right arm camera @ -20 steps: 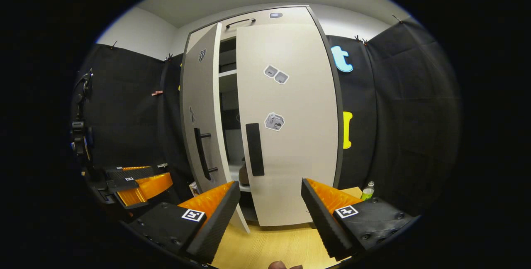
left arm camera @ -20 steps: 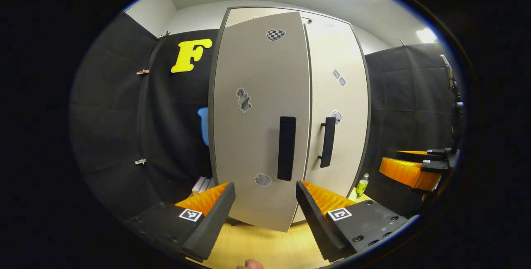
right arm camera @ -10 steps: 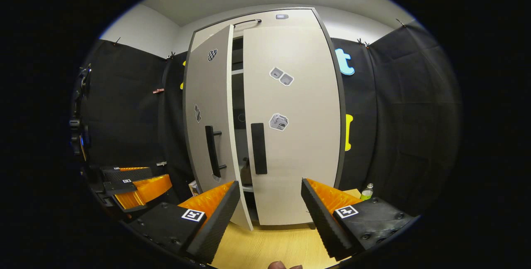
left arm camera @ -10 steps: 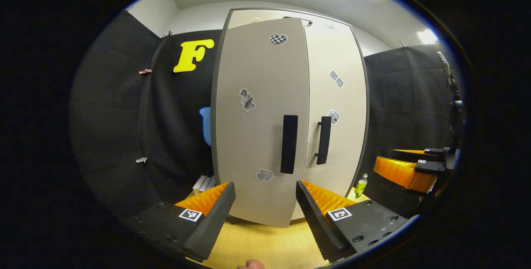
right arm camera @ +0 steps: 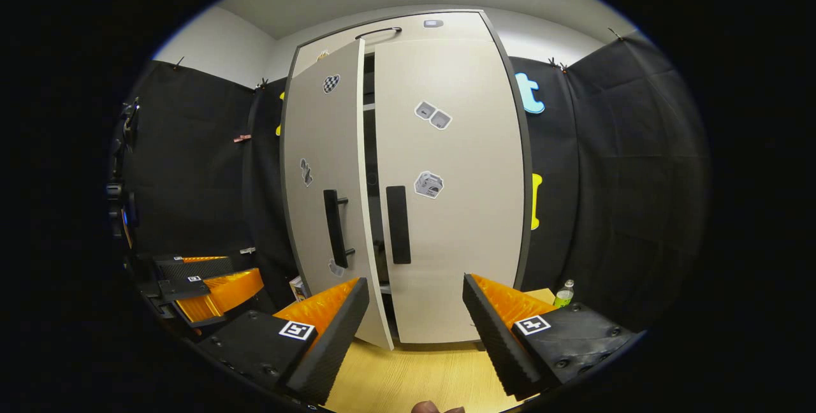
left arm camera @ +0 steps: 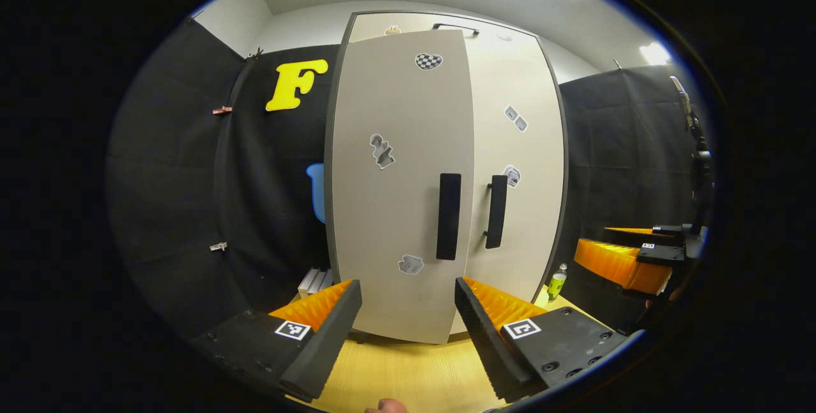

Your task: Grab one shoe with the right hand and put it into the shoe cabinet, grab the other shoe with the left hand and put it into the shoe cabinet; then close the right door with the right hand and the left door with the left hand.

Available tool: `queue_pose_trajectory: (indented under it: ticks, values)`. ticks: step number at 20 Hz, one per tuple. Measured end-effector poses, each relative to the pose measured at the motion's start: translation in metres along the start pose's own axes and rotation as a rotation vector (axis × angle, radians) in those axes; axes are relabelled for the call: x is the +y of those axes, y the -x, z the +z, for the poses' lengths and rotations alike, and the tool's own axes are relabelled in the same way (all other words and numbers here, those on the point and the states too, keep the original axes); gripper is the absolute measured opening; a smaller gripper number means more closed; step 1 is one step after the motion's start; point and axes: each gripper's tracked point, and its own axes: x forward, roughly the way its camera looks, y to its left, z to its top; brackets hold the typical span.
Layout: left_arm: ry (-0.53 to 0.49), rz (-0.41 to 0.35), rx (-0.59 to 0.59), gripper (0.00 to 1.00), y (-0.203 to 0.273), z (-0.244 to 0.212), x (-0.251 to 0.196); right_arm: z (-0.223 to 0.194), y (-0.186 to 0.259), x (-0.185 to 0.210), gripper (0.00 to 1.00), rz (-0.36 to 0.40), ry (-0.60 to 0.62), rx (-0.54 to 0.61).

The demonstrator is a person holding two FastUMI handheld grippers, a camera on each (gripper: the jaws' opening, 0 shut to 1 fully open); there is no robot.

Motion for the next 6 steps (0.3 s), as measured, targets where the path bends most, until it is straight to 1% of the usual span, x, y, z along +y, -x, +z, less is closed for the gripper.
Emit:
queue_pose_trajectory:
  ticks: [6]
  values:
    - [-0.003, 0.002, 0.003, 0.94, -0.0008, -0.0008, -0.0006, -0.0003, -0.0006, -0.0007, 0.98, 0.0, 0.003, 0.0]
